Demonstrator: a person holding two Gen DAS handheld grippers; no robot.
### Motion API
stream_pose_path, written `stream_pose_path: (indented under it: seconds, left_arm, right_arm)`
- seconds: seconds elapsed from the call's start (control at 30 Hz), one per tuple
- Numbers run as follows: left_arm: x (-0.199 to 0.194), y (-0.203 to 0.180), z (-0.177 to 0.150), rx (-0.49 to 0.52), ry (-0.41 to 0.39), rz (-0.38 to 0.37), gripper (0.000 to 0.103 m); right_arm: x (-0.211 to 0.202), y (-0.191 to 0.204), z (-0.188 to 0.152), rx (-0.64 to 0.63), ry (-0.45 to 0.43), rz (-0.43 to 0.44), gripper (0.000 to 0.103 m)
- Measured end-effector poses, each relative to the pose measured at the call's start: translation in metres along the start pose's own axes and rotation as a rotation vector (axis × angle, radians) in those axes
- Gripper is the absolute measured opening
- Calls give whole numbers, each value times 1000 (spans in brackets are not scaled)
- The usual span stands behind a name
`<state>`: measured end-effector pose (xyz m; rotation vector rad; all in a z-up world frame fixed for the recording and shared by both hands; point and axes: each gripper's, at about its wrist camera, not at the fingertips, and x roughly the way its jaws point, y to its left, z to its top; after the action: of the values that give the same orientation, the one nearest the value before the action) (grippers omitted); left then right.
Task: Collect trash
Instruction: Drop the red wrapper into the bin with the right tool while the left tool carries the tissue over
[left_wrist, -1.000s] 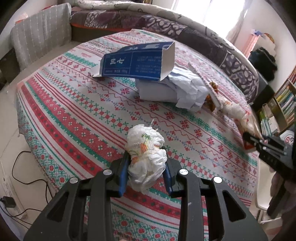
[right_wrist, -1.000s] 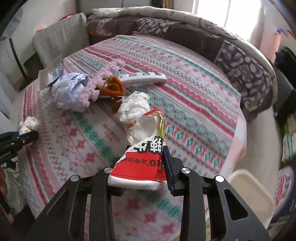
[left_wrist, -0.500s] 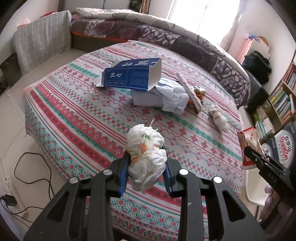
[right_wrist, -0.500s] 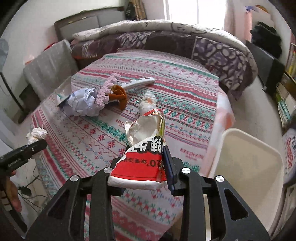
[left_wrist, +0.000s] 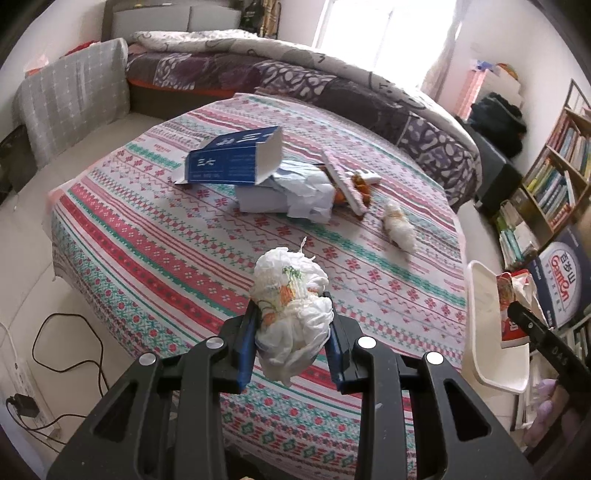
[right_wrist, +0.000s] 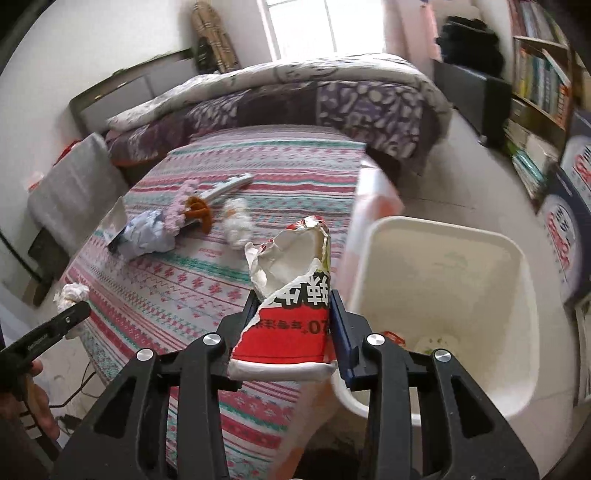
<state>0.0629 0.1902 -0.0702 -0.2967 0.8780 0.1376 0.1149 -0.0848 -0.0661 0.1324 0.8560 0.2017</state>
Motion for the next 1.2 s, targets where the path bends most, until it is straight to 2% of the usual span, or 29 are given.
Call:
stream_pose_path:
  seconds: [0.33,0.43,0.53,0.63,0.83,1.2]
  left_arm:
    - [-5,-41,-7,93,9,-29,32]
    - [-2,-58,-9,122,19,-44,32]
    - [1,-77,-10,158,31,-62,32]
    - [5,-99,-11,197,45,-84,32]
    - [13,-148,-14,274,69,-134,32]
    - [24,-232,-19,393,106,-217,32]
  right_arm:
    - [-7,-66,-8,153,-7,-164,41]
    - [-8,-83,-9,188,-11,-198,50]
    - [-14,-97,-10,219,-27,-251,74]
    - [-23,-110,-11,252,-50,-286,85]
    - [-38,-131,-14,280,-71,-357,92]
    - [-55,-164,-25,331,-68,-440,95]
